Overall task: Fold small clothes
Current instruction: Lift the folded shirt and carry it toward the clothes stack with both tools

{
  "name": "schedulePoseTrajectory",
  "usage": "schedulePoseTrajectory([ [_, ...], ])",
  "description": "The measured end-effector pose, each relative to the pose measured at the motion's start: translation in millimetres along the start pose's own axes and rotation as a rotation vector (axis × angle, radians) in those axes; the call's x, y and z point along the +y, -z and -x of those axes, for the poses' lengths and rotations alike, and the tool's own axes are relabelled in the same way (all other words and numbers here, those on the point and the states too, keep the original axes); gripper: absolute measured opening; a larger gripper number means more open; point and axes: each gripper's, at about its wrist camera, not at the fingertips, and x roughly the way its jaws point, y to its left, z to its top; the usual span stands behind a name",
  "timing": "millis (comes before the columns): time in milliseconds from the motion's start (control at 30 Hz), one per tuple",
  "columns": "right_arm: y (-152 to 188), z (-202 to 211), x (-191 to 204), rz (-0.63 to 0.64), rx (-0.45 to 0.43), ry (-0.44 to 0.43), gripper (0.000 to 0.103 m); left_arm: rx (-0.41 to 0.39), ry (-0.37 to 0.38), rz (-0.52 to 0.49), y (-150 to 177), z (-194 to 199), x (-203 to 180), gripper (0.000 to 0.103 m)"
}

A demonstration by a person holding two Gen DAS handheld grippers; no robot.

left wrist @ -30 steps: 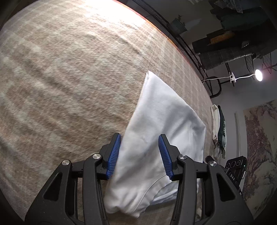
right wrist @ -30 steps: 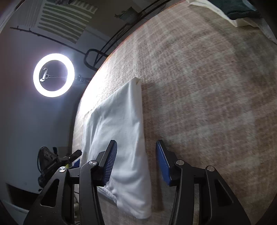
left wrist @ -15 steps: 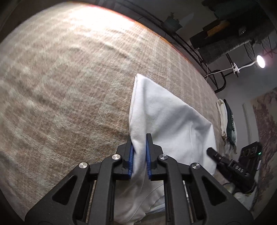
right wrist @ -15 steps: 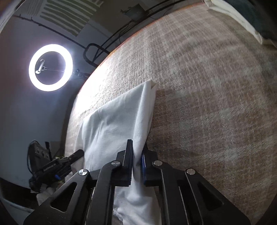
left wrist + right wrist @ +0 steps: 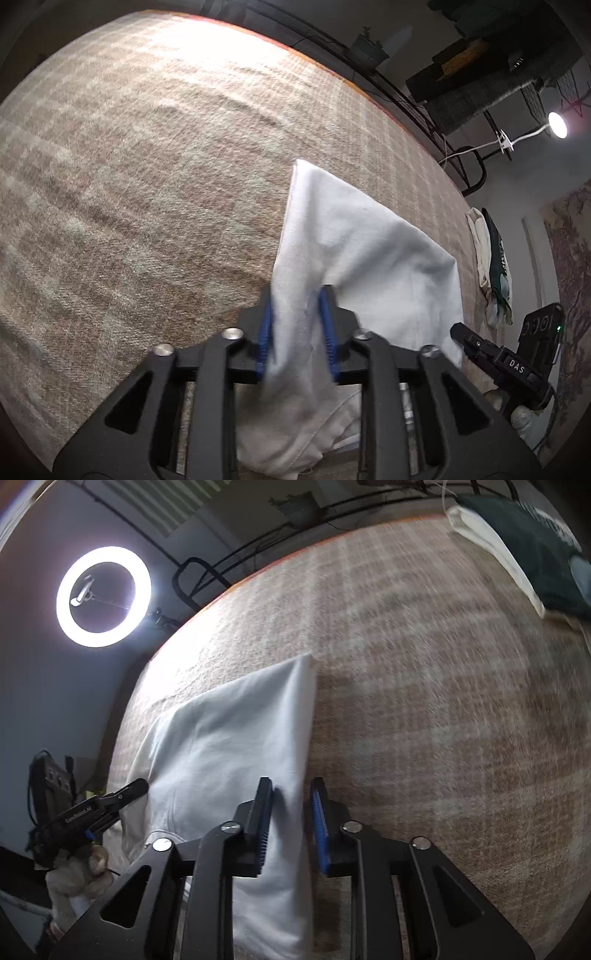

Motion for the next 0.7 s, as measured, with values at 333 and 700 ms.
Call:
schedulePoseTrajectory([
  [333, 0, -22, 9, 0.006, 0.048, -0.085, 0.008, -0.028, -0.02, -0.032, 3, -5, -15, 0.01],
  [700, -3, 12, 46, 0.139, -0.064, 0.016, 0.007, -0.143, -0.052, -0.173, 12, 32, -58, 0.009],
])
